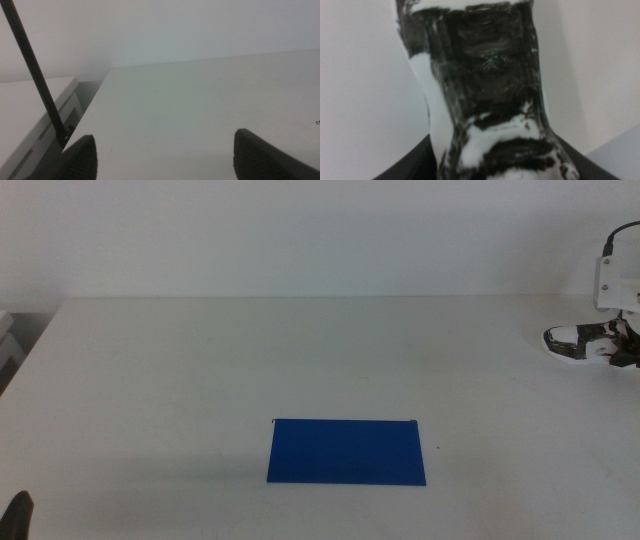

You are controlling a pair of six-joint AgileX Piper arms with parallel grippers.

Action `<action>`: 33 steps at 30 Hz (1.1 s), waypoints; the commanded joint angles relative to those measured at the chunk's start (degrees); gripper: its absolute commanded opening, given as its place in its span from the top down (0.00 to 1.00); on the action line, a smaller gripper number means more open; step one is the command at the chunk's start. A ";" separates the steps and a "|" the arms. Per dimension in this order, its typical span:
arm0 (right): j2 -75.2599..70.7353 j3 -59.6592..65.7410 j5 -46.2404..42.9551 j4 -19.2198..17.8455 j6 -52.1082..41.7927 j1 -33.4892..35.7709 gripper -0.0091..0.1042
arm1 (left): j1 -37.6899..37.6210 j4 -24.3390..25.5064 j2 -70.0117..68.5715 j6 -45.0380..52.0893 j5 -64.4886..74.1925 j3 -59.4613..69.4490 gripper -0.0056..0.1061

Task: Use one arm to grab the shoe from the table and place it on the mat.

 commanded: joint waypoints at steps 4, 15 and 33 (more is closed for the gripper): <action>-8.51 -1.65 5.24 0.59 0.20 1.36 0.93 | -0.38 -0.61 -1.52 -0.16 -4.45 0.16 0.11; -18.14 9.41 4.78 3.53 5.17 9.85 0.93 | -0.38 -0.61 -1.52 -0.16 -4.45 0.16 0.11; -24.94 17.28 6.17 4.05 27.02 41.08 0.93 | -0.38 -0.61 -1.52 -0.16 -4.45 0.16 0.11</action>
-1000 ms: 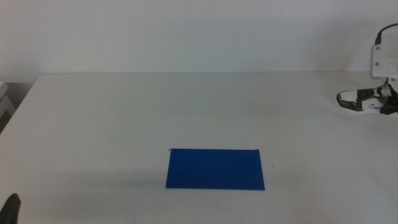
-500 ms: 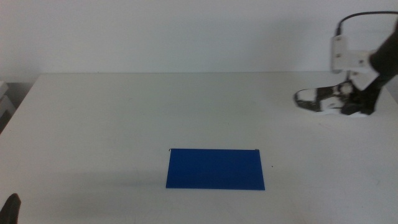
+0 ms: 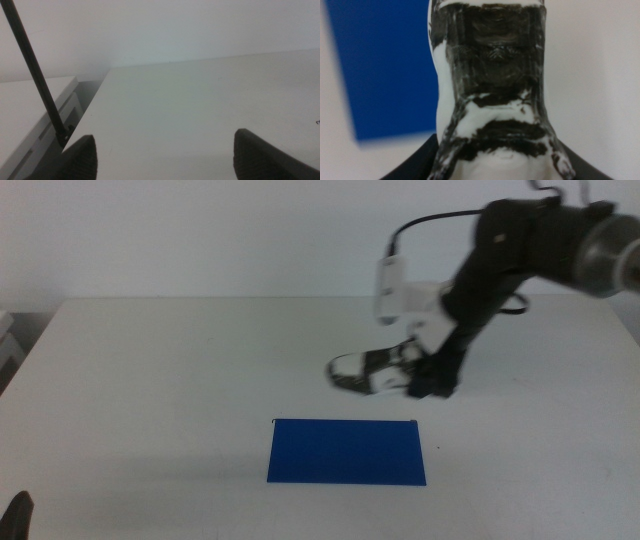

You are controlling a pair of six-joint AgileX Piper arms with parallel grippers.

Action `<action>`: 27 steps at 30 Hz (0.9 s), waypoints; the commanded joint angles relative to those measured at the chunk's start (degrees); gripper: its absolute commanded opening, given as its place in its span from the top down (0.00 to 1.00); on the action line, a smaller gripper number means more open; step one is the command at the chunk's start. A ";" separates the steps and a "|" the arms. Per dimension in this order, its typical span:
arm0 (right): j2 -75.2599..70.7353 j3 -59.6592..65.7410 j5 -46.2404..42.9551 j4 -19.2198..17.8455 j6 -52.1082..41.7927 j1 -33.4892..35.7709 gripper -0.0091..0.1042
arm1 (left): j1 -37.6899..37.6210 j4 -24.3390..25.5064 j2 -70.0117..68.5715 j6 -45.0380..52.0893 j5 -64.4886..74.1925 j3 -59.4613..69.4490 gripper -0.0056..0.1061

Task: Use one arm to grab the shoe from the table and place it on the mat.

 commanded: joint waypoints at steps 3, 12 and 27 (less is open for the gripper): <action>-3.35 -1.35 -0.30 1.02 5.07 5.89 0.93 | -0.38 -0.61 -1.52 -0.16 -4.45 0.16 0.11; -2.71 -1.35 4.09 3.37 8.68 7.61 0.93 | -0.38 -0.61 -1.52 -0.16 -4.45 0.16 0.11; -2.71 -1.35 6.26 4.06 10.89 7.61 0.93 | -0.38 -0.61 -1.52 -0.16 -4.45 0.16 0.11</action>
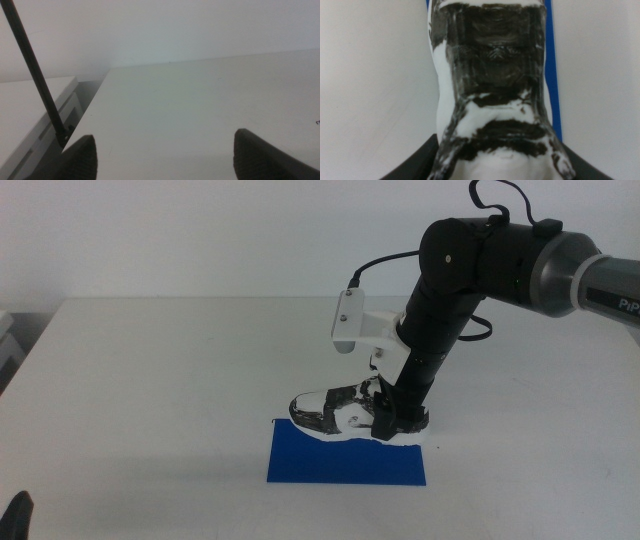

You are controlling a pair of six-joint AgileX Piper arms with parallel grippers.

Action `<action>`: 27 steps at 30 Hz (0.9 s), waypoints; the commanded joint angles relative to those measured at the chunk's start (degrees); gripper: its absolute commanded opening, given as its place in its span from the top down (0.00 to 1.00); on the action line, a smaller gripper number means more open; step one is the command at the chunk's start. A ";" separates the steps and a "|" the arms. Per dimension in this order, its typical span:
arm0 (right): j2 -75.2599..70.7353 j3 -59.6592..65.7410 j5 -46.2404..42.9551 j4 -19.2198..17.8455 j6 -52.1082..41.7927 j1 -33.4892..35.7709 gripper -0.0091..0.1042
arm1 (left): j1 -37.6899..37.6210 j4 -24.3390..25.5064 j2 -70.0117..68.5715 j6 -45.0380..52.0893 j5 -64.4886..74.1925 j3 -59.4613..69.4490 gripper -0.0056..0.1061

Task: Use one arm to grab the shoe from the table and place it on the mat.

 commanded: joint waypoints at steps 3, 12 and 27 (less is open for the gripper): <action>-2.08 -1.35 -0.72 1.16 0.15 -0.07 0.93 | -0.38 -0.61 -1.52 -0.16 -4.45 0.16 0.11; 1.18 -1.35 -2.05 1.55 0.15 -0.07 0.93 | -0.38 -0.61 -1.52 -0.16 -4.45 0.16 0.11; 3.91 -1.35 -5.29 4.32 -0.12 -0.07 0.92 | -0.38 -0.61 -1.52 -0.16 -4.45 0.16 0.11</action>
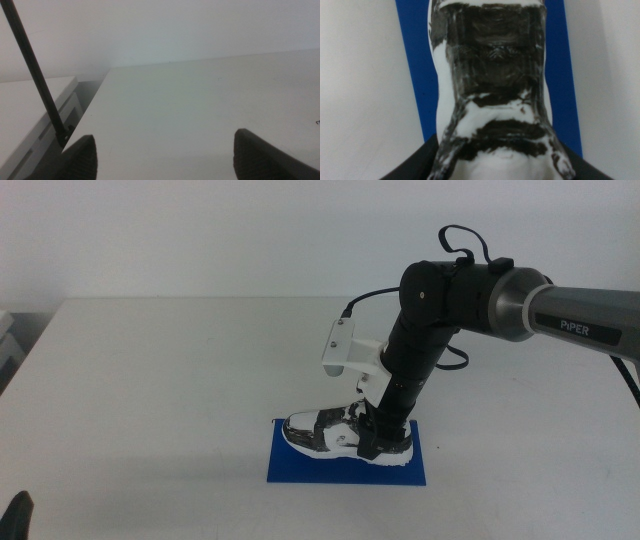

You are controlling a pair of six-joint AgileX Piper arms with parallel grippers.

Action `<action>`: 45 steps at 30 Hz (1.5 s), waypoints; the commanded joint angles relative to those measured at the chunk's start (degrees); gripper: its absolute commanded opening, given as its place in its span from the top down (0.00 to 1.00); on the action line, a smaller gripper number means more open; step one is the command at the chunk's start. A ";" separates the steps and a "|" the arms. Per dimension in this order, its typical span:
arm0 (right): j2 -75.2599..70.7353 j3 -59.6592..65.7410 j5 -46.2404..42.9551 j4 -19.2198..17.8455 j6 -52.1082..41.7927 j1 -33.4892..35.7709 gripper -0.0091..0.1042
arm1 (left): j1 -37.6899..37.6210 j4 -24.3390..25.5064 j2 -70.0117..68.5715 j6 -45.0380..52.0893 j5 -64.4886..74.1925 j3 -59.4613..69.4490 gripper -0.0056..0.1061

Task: Use one arm to grab the shoe from the table and place it on the mat.

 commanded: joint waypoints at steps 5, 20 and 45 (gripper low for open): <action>-3.30 -1.35 -0.42 0.89 -0.12 -0.07 0.42 | -0.38 -0.61 -1.52 -0.16 -4.45 0.16 0.11; -6.70 -7.02 5.66 0.85 4.76 -0.07 0.27 | -0.38 -0.61 -1.52 -0.16 -4.45 0.16 0.11; -51.95 21.00 -12.09 -1.23 35.04 -25.94 0.42 | -0.38 -0.61 -1.52 -0.16 -4.45 0.16 0.11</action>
